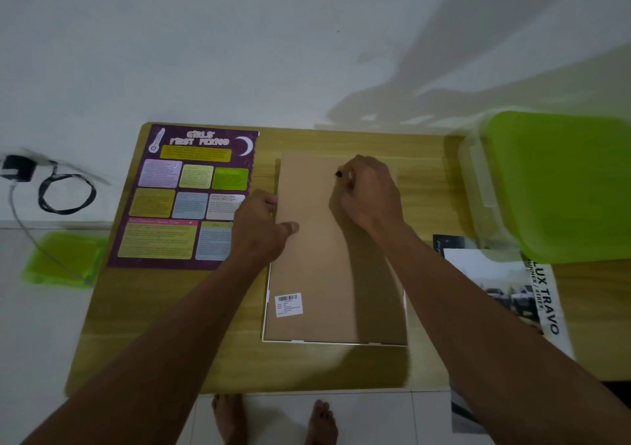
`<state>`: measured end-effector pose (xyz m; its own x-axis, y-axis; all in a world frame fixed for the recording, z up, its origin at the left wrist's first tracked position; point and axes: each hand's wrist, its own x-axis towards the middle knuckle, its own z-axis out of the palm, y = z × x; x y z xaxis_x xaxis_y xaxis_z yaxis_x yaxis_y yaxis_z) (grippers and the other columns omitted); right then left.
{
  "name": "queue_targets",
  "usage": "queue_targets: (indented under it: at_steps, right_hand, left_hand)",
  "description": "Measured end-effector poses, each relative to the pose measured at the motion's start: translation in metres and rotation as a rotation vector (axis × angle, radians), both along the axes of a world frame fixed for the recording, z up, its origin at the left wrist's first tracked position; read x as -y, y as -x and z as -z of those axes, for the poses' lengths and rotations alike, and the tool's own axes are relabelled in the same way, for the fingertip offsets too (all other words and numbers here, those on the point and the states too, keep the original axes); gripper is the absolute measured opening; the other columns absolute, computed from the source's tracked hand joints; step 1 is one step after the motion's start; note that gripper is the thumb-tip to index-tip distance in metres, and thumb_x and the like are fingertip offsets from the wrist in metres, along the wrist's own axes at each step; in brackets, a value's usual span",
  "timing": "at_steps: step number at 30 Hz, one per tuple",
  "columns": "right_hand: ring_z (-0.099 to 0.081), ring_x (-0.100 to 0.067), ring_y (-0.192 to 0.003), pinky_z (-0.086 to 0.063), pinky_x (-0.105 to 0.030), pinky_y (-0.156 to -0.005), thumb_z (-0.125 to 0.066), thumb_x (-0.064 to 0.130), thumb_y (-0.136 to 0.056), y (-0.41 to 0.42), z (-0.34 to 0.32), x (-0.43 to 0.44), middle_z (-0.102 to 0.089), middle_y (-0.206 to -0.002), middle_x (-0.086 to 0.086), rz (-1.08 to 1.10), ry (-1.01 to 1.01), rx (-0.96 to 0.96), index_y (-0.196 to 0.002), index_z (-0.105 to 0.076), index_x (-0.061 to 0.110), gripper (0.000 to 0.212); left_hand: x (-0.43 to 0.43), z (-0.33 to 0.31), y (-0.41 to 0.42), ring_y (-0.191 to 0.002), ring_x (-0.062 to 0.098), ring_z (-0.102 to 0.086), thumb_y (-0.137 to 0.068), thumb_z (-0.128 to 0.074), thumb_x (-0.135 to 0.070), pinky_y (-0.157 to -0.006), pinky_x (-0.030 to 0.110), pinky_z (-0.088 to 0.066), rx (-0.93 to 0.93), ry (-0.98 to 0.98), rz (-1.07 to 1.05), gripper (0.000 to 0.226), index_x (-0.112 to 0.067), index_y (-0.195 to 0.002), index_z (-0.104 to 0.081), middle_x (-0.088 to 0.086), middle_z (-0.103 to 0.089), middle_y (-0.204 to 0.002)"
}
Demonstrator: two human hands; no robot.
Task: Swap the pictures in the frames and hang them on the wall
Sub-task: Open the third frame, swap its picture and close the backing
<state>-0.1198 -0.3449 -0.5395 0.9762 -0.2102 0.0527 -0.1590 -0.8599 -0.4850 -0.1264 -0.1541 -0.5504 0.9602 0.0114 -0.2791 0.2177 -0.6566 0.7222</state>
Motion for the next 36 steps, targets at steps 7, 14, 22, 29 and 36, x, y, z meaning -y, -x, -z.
queue_targets:
  at_steps: [7, 14, 22, 29, 36]
  right_hand:
    - [-0.052, -0.029, -0.117, -0.046, -0.033, -0.088, -0.065, 0.023, -0.089, 0.027, -0.003, 0.043, -0.056, -0.123, -0.012, 0.265, -0.144, -0.207, -0.128, -0.054, 0.009, 0.043]
    - [-0.059, -0.004, -0.076, -0.044, -0.010, -0.061, -0.073, 0.008, -0.084, 0.040, -0.007, 0.055, -0.066, -0.091, 0.004, 0.370, -0.528, -0.231, -0.131, -0.056, 0.011, 0.050]
    - [-0.064, -0.013, -0.085, -0.052, -0.024, -0.080, -0.065, -0.012, -0.084, 0.058, -0.011, 0.064, -0.062, -0.084, 0.002, 0.278, -0.823, -0.278, -0.134, -0.046, 0.028, 0.067]
    - [-0.067, 0.004, -0.084, -0.049, -0.008, -0.069, -0.063, 0.005, -0.094, 0.073, -0.003, 0.060, -0.069, -0.100, 0.005, 0.197, -0.899, -0.240, -0.141, -0.042, 0.034, 0.059]
    - [-0.069, -0.006, -0.085, -0.051, -0.017, -0.071, -0.059, 0.014, -0.098, 0.078, -0.003, 0.055, -0.072, -0.098, 0.007, 0.199, -0.897, -0.243, -0.137, -0.039, 0.024, 0.045]
  left_hand:
    - [0.001, 0.003, 0.001, -0.090, 0.018, -0.057, -0.073, -0.083, -0.017, -0.074, 0.028, -0.044, -0.009, 0.088, -0.001, 0.053, -0.011, -0.116, -0.053, 0.000, -0.059, -0.102]
    - [0.002, 0.002, 0.003, -0.092, 0.018, -0.059, -0.076, -0.079, -0.014, -0.076, 0.027, -0.046, 0.038, 0.118, 0.049, 0.064, -0.013, -0.132, -0.050, 0.006, -0.064, -0.112]
    - [-0.003, -0.001, 0.001, -0.092, 0.018, -0.064, -0.078, -0.077, -0.016, -0.081, 0.031, -0.051, 0.015, 0.156, 0.051, 0.070, -0.021, -0.140, -0.046, 0.007, -0.067, -0.115]
    - [-0.008, -0.007, 0.001, -0.119, 0.025, -0.056, -0.086, -0.071, -0.023, -0.102, 0.044, -0.046, -0.033, 0.125, 0.128, 0.077, -0.016, -0.150, -0.029, 0.011, -0.056, -0.135]
    - [-0.005, -0.020, 0.001, -0.113, 0.023, -0.057, -0.090, -0.066, -0.020, -0.101, 0.040, -0.045, -0.036, 0.151, 0.124, 0.073, -0.017, -0.151, -0.026, 0.011, -0.057, -0.131]
